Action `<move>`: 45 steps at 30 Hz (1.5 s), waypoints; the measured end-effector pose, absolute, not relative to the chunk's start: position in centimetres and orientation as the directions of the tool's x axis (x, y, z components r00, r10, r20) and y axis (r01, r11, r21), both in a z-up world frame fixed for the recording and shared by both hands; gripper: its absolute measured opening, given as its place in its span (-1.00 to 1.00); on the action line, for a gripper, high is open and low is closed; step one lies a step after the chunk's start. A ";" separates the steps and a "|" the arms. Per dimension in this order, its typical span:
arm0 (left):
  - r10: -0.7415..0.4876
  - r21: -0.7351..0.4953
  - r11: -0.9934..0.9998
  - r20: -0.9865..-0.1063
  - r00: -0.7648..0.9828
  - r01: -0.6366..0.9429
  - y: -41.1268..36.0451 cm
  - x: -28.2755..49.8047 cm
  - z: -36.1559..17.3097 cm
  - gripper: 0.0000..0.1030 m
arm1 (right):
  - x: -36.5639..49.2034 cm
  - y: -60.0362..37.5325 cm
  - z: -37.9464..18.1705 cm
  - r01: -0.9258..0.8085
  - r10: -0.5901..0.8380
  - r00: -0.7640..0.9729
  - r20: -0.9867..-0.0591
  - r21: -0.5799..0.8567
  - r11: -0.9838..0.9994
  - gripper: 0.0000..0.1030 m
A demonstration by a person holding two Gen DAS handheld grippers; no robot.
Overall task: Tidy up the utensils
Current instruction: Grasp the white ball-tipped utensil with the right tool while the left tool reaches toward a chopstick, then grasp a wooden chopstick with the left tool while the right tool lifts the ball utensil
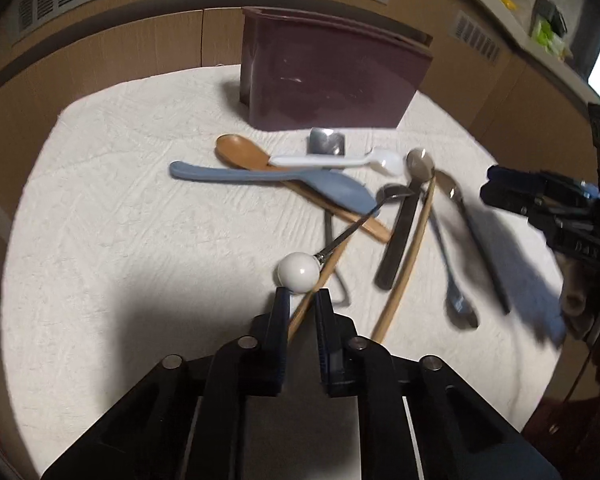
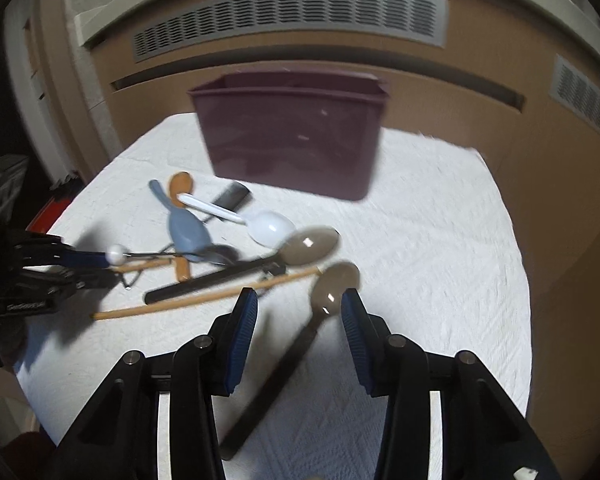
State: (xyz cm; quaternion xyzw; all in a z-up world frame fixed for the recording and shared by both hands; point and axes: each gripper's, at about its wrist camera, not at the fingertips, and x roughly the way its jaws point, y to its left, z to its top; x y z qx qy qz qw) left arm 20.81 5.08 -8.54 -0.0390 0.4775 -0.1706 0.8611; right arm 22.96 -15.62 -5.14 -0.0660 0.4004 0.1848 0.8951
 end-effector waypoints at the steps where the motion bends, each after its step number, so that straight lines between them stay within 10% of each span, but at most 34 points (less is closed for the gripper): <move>1: -0.346 -0.261 0.937 -0.792 0.504 0.234 5.0 21.0 -8.6 -0.85 | 23.1 -15.2 -4.8 -0.401 0.287 0.611 -0.738 0.025 0.916 -0.20; 16: -0.223 -0.299 0.954 -0.700 0.678 0.005 11.4 19.2 -4.4 -0.91 | 25.3 -8.4 -5.1 -0.640 0.443 0.423 -0.790 0.086 0.763 -0.34; 21: -0.200 -0.297 0.955 -0.687 0.698 -0.020 12.9 18.0 -4.6 0.01 | 26.5 -3.4 -6.1 -0.744 0.480 0.337 -0.810 0.083 0.663 -0.50; 30: -0.217 -0.285 0.959 -0.716 0.663 0.006 11.8 18.2 -5.0 0.01 | 25.0 0.2 -7.2 -0.785 0.379 0.407 -0.831 -0.106 0.611 -0.55; 40: -0.335 -0.337 0.934 -0.716 0.612 0.117 7.6 19.7 -5.5 0.00 | 25.8 -13.4 2.5 -0.495 0.461 0.591 -0.661 0.154 0.855 -0.61; 45: -0.378 -0.281 0.923 -0.796 0.473 0.265 3.5 22.1 -6.2 -0.33 | 25.6 -18.0 2.7 -0.412 0.476 0.603 -0.640 0.261 0.873 -0.61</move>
